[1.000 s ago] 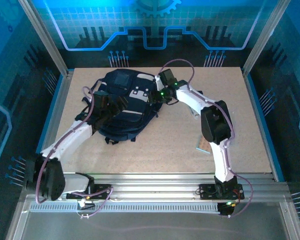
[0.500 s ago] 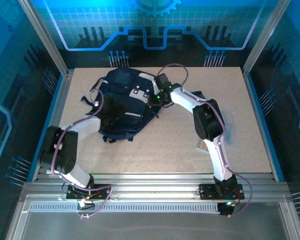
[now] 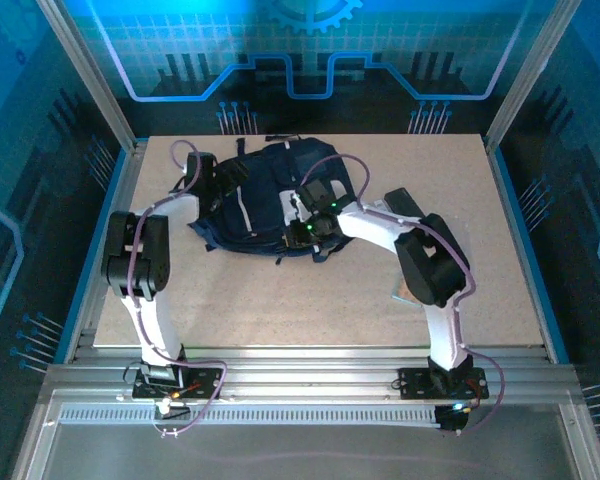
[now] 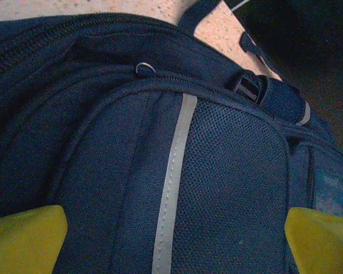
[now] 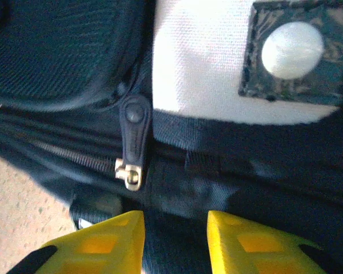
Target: Pack books, pencil case, and school supplies into a backpack
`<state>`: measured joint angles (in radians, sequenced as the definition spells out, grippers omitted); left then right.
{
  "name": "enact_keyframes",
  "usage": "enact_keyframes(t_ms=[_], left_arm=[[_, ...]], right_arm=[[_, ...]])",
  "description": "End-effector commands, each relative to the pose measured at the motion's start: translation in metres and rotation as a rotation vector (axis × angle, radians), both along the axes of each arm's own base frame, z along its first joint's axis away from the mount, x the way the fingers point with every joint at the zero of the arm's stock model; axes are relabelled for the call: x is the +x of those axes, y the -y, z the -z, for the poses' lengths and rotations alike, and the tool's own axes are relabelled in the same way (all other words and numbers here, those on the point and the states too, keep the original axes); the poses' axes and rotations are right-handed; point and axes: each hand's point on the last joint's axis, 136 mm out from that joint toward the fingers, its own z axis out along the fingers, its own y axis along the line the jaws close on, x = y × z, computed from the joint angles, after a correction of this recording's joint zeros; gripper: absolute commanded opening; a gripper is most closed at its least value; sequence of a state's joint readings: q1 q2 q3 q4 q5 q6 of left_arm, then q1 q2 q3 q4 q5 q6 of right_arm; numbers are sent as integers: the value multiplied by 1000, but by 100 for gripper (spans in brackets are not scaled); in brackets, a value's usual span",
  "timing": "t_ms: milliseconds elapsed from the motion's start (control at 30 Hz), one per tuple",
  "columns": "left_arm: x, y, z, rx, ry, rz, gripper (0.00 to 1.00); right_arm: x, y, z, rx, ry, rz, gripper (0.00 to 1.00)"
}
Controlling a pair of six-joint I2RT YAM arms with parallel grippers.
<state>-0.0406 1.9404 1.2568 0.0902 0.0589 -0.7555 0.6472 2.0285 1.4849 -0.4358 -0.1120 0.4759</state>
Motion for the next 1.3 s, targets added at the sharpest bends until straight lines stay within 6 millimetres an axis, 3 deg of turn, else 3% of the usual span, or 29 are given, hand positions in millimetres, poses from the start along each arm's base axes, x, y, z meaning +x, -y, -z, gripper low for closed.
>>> enact_keyframes(t_ms=[0, 167, 300, 467, 633, 767, 867, 1000, 1167, 1267], left_arm=[[-17, 8, 2, -5, -93, 79, 99], [-47, 22, -22, -12, -84, 135, 99], [-81, 52, -37, 62, -93, 252, 96], [-120, 101, -40, 167, -124, 392, 86], [-142, 146, -23, 219, -184, 484, 69], [-146, 162, 5, 334, -281, 523, 59], [-142, 164, 24, 371, -322, 511, 54], [-131, 160, 39, 442, -333, 460, 52], [-111, 156, 37, 498, -272, 390, 52], [-99, 154, 34, 524, -230, 350, 50]], right_arm=[[0, 14, -38, -14, 66, -19, 36], [6, -4, -44, 11, 87, -72, 37], [19, 3, -40, -26, 96, -37, 37], [41, 62, -53, -122, 146, 103, 46], [62, 135, -59, -169, 158, 252, 54], [75, 181, -47, -197, 117, 353, 55], [79, 189, -32, -142, 82, 389, 56], [82, 179, -9, -69, 33, 403, 57], [76, 158, 17, 6, -37, 390, 57], [71, 155, 33, -16, -70, 397, 55]])
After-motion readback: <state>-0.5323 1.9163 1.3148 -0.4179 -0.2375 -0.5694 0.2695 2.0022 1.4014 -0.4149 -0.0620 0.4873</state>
